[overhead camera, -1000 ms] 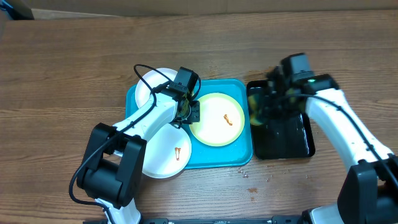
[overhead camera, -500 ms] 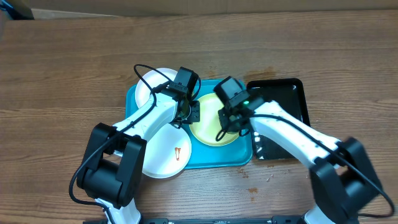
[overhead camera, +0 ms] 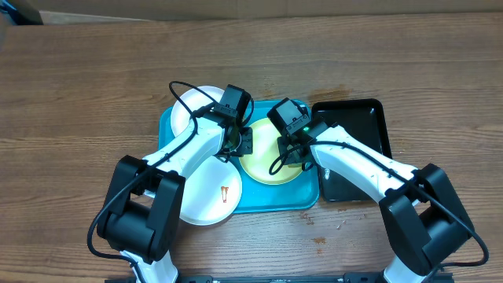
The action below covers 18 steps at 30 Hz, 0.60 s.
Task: Clean dirty plates on tray and stack at the side
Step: 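Scrub the yellow plate with the sponge while the left gripper holds it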
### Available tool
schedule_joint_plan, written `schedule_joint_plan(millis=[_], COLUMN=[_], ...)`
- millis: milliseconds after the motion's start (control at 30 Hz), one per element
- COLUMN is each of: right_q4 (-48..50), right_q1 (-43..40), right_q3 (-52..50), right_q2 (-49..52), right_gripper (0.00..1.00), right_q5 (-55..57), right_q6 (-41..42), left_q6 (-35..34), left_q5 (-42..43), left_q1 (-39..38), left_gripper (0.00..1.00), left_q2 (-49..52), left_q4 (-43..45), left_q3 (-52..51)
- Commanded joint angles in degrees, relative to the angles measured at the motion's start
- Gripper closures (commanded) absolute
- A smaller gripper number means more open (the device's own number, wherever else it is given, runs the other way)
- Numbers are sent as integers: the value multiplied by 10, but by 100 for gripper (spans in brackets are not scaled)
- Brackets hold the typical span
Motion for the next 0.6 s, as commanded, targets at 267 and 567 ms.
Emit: schedule_joint_plan(millis=[267,567], right_q4=[16,20], right_q1=[-2,-2], right_q3=[10,-10], right_q2=[3,13], right_gripper=[46,96], right_q5=[14,28], right_q6=[5,42], left_q6=[-7,-7], left_q5=[-21,-21], left_q1=[-1,-1], left_gripper=[96,96], left_q2=[6,6], left_q4=[-6,-6], left_q3=[-1,-1])
